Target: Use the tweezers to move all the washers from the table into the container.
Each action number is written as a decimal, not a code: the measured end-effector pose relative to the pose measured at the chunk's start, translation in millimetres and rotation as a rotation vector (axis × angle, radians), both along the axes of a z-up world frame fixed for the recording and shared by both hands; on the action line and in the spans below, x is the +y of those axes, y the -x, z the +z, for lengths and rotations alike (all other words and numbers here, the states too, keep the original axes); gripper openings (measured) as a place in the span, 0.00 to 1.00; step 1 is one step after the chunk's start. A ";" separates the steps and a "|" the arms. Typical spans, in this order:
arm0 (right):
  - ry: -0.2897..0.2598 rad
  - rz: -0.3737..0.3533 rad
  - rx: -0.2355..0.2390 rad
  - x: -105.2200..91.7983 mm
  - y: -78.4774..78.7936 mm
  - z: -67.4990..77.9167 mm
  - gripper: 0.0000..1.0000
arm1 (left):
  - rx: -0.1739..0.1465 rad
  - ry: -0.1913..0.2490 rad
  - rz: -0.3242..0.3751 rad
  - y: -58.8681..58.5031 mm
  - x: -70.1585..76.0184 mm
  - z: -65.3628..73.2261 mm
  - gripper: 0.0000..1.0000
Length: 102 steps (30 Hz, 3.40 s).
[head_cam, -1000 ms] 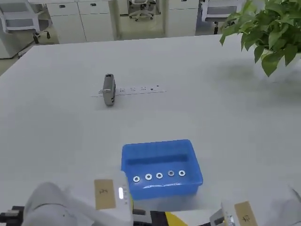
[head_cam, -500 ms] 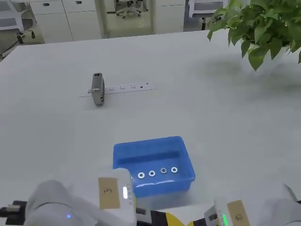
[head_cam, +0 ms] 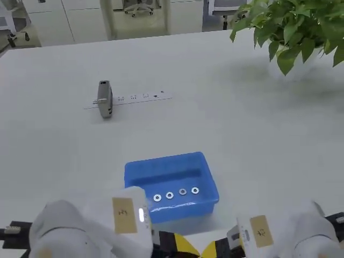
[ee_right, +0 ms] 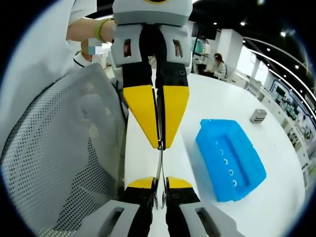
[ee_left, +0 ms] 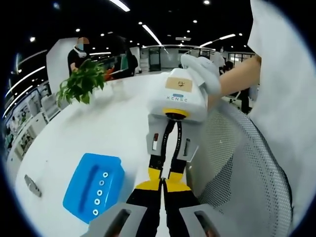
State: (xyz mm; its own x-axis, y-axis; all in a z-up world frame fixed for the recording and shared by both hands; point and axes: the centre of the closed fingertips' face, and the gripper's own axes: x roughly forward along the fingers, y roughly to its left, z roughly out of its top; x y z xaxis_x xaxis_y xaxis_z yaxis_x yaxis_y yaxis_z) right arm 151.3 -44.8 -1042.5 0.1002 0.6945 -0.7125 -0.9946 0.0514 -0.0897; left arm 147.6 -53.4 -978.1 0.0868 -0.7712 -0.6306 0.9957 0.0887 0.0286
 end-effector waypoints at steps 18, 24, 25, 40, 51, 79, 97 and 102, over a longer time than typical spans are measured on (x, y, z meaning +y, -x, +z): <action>-0.101 -0.152 0.131 2.7 0.3 -0.3 0.20 | 0.074 -0.114 0.048 -4.8 37.1 -40.1 0.00; -0.141 -0.296 0.124 -22.4 -3.8 11.7 0.29 | 0.093 -0.130 0.081 -11.6 42.8 -54.6 0.00; -0.146 -0.316 0.124 -26.1 -4.6 13.3 0.30 | 0.095 -0.132 0.083 -12.5 43.4 -56.5 0.00; -0.251 -0.609 0.035 -84.1 -30.1 56.7 0.38 | 0.094 -0.208 0.070 -24.6 53.9 -84.0 0.00; -0.259 -0.693 0.016 -98.5 -33.3 62.4 0.42 | 0.087 -0.288 0.061 -28.6 60.0 -99.2 0.00; -0.330 -0.760 -0.043 -108.9 -23.9 86.1 0.44 | 0.099 -0.284 0.179 -28.4 69.4 -93.5 0.13; -0.406 -0.663 -0.064 -102.4 -24.5 104.5 0.56 | -0.007 0.307 0.790 -39.0 98.9 42.7 0.67; -0.428 -0.640 -0.091 -101.6 -31.3 114.5 0.65 | -0.124 0.389 0.904 -35.9 115.7 75.8 0.78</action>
State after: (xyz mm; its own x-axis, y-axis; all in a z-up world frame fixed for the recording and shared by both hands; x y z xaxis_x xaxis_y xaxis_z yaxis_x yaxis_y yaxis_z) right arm 182.6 -146.4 -928.0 0.6199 0.6946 -0.3651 -0.7492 0.6622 -0.0122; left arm 183.5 62.4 -902.3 0.7924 -0.5340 -0.2948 0.5411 0.8385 -0.0644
